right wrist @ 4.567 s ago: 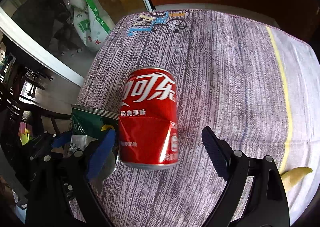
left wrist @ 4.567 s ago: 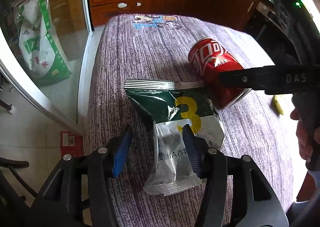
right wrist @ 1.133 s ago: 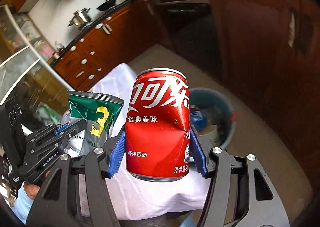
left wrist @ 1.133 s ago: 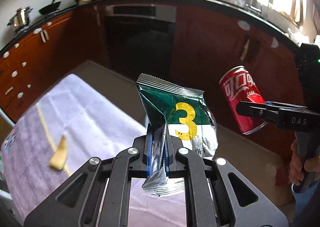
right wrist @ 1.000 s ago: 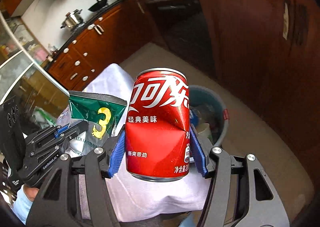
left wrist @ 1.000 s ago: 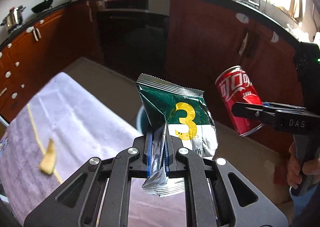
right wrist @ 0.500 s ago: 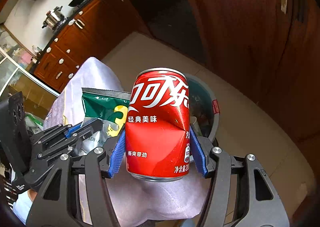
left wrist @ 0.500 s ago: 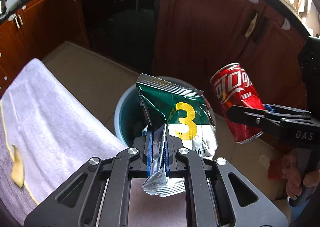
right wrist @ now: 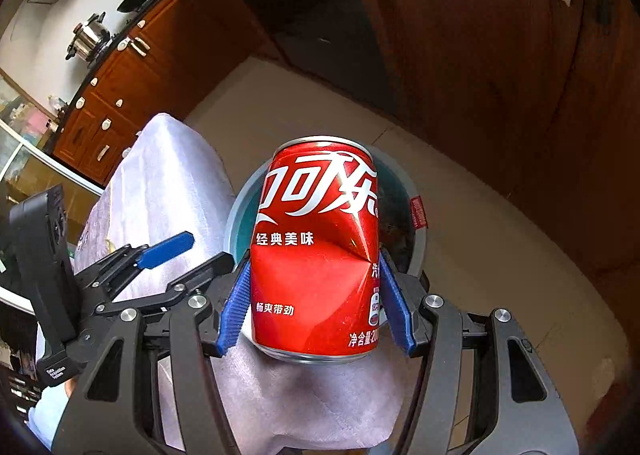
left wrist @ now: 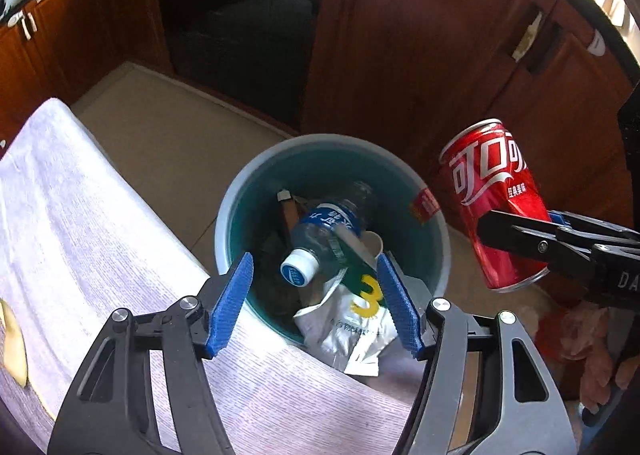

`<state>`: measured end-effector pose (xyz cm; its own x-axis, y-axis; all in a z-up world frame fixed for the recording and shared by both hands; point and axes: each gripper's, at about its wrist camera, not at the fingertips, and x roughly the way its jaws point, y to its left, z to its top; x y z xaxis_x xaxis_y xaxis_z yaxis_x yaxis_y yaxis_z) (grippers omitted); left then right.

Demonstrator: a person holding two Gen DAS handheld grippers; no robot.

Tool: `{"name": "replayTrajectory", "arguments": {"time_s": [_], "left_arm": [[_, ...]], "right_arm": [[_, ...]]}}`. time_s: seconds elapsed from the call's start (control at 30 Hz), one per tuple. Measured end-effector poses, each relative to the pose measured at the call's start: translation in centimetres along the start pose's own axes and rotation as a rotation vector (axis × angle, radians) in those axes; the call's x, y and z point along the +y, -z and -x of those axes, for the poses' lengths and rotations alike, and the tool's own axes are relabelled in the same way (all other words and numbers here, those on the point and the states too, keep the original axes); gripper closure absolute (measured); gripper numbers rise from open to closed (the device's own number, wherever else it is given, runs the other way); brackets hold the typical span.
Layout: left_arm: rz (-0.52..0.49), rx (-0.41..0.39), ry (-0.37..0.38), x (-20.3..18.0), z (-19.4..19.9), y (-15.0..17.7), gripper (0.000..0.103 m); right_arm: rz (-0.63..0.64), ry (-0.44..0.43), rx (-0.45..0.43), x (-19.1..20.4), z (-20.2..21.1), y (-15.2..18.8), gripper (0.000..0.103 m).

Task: Collect trash
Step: 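Open the left tool over the bin while the right tool releases the can into it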

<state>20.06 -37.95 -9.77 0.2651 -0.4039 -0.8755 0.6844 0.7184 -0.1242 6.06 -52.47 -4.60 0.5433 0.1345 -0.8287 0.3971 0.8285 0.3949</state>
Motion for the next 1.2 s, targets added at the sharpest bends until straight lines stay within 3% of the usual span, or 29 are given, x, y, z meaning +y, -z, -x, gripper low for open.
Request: {"name": "replayTrajectory", "arguments": {"time_s": [0.37, 0.53, 0.7, 0.77, 0.8, 1.07, 1.2], "left_arm": [[0.024, -0.004, -0.011, 1.3, 0.9, 0.1, 0.028], [0.035, -0.029, -0.024, 2.1, 2.0, 0.5, 0.012], [0.038, -0.052, -0.033, 2.6, 2.7, 0.3, 0.008], [0.041, -0.055, -0.032, 2.7, 2.9, 0.1, 0.007], [0.042, -0.056, -0.031, 2.7, 2.7, 0.1, 0.006], [0.046, -0.059, -0.03, 2.8, 3.1, 0.2, 0.004], [0.036, -0.069, -0.044, 2.6, 3.7, 0.4, 0.004]], "right_arm": [[0.003, 0.0, 0.019, 0.5, -1.4, -0.3, 0.047], [0.01, 0.003, 0.033, 0.9, -2.4, -0.6, 0.046], [0.017, 0.006, 0.052, 1.4, -3.3, -0.4, 0.046], [0.008, -0.001, 0.061, 1.5, -3.6, -0.5, 0.036], [0.002, -0.004, 0.059, 1.5, -3.6, -0.5, 0.025], [0.0, -0.002, 0.062, 1.8, -3.4, -0.5, 0.025], [-0.01, 0.0, 0.069, 1.8, -3.2, -0.2, 0.019]]}}
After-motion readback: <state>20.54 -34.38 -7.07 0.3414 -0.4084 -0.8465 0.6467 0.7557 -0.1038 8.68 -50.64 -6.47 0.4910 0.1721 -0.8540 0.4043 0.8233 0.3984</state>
